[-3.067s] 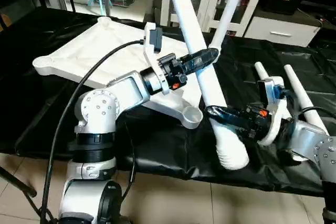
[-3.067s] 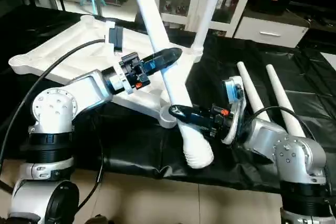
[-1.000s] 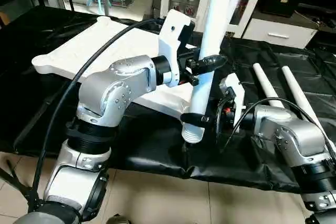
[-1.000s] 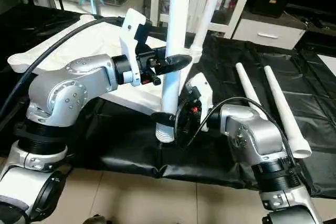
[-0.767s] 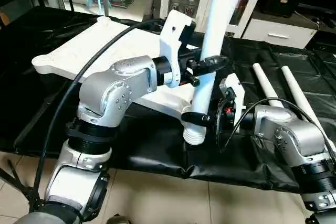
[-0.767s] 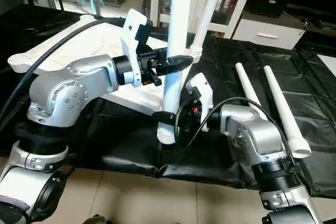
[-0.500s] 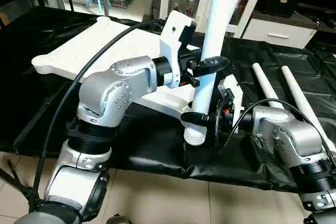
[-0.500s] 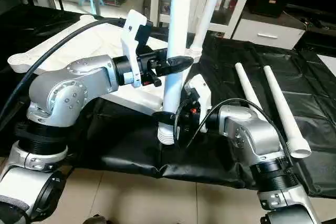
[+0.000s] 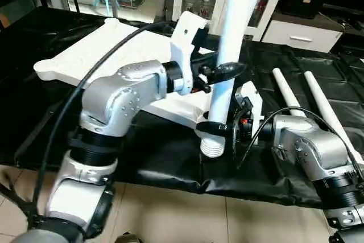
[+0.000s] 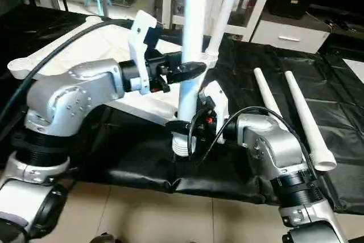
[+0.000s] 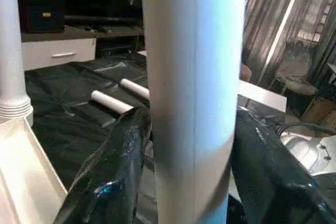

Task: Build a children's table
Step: Pick table leg

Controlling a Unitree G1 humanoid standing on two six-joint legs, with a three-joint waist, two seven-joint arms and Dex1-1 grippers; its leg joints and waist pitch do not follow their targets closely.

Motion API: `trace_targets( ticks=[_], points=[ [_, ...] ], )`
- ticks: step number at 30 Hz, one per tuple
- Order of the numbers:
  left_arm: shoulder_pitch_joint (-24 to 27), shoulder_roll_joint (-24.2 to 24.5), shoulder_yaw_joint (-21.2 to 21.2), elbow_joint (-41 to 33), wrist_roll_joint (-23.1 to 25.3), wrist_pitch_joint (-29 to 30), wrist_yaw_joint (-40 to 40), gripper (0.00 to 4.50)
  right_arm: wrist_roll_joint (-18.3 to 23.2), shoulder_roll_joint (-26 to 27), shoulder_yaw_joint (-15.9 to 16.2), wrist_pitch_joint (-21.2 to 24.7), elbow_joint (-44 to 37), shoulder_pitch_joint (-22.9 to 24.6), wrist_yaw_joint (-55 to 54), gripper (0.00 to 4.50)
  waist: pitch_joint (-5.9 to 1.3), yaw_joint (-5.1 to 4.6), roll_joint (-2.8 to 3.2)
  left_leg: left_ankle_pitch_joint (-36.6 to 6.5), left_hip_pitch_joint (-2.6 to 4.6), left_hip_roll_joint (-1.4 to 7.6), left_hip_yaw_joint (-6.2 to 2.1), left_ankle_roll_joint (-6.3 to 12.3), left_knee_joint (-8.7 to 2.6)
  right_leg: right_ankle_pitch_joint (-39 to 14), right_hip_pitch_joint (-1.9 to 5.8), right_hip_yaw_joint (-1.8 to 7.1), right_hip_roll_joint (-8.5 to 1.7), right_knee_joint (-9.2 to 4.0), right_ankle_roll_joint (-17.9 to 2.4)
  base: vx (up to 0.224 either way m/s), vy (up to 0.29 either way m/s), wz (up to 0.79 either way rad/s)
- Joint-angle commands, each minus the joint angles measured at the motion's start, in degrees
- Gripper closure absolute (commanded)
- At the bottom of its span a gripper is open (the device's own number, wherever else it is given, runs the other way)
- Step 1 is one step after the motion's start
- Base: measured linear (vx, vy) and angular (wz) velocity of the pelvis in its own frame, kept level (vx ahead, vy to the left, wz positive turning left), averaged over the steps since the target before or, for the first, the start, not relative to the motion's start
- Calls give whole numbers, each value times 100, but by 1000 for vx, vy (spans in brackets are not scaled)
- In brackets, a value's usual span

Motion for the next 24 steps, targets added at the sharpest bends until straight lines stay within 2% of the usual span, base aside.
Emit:
trace_targets(
  ticks=[1,3,5,6,8,11,13,14,16,17,18,19,21,22,23,24],
  points=[
    [-132,-10,42,-2,-16,85,-34,162,59,-31,-282,-53,-8,-115,-98,263,-419,-7,54,-650,62,118,-18,-62,-377,-796,347,239,-313,-370,-1016,0,0,0],
    [-144,-5,72,30,-21,90,-32,162,76,-5,-342,-65,-11,-114,-146,263,-417,-5,63,-650,58,116,-18,-70,-380,-722,354,240,-311,-362,-1054,0,0,0],
    [-153,-2,122,57,-41,99,-27,124,129,41,-449,-64,-18,-121,-225,263,-416,-6,50,-679,53,108,-16,-79,-381,-765,364,240,-315,-367,-1059,0,0,0],
    [-157,30,145,71,-54,96,-52,122,196,65,-549,-43,-34,-138,-275,263,-417,-6,79,-710,57,110,-21,-86,-383,-805,361,239,-319,-368,-1056,0,0,0],
    [-174,128,310,189,-50,28,-42,118,444,30,-938,75,-68,-216,-406,263,-418,-16,87,-793,69,103,-19,-85,-386,-848,359,235,-304,-384,-1045,0,0,0],
    [-198,214,449,303,-10,-68,-3,82,505,-109,-1111,122,-58,-219,-398,263,-419,-13,97,-757,68,100,-21,-85,-380,-799,362,236,-298,-373,-1038,0,0,0],
    [-220,432,713,489,11,-352,-109,72,555,-337,-1372,195,14,-137,-383,263,-415,-5,147,-775,83,90,-18,-96,-380,-752,355,236,-282,-386,-1034,0,0,0],
    [-187,706,727,712,245,-755,-263,72,523,-490,-1539,193,74,-42,-417,263,-419,-2,140,-765,77,79,-23,-69,-386,-786,369,231,-275,-401,-972,0,0,0],
    [-61,1092,374,1007,808,-1429,-498,72,407,-581,-1627,118,64,81,-553,263,-425,-19,153,-704,74,86,-26,-75,-384,-720,370,236,-279,-385,-926,0,0,0],
    [-61,1092,374,1007,808,-1429,-498,72,407,-581,-1627,118,64,81,-553,263,-422,-14,160,-687,79,87,-33,-64,-386,-725,361,232,-282,-395,-909,0,0,0],
    [-5,1220,213,1098,1017,-1668,-587,72,379,-594,-1652,99,36,128,-628,263,-430,-23,157,-668,81,92,-35,-71,-385,-676,363,228,-286,-373,-932,0,0,0],
    [190,1525,-645,1658,1817,-2753,-1022,72,87,-473,-1648,-326,-66,322,-988,263,-403,-14,123,-688,73,90,-34,-13,-399,-895,331,226,-294,-459,-801,0,0,0],
    [269,1570,-1086,2025,2182,-3301,-1223,72,-106,-388,-1606,-575,-107,434,-1192,263,-412,-31,136,-779,91,95,-28,-98,-414,-1090,327,238,-309,-428,-706,0,0,0],
    [275,1469,-1337,2375,2362,-3554,-1288,72,-173,-343,-1527,-639,-151,527,-1245,263,-426,-27,132,-794,107,106,-22,-156,-415,-1061,319,247,-321,-418,-738,0,0,0],
    [250,1466,-1561,2600,2538,-3797,-1381,72,-198,-305,-1486,-620,-179,579,-1296,263,-435,-18,166,-791,117,109,-17,-168,-410,-981,312,249,-319,-398,-772,0,0,0],
    [223,1470,-1730,2775,2678,-3986,-1464,72,-209,-277,-1462,-595,-207,623,-1331,263,-443,-21,159,-724,95,112,-26,-164,-413,-796,336,251,-327,-373,-838,0,0,0]
  ],
)
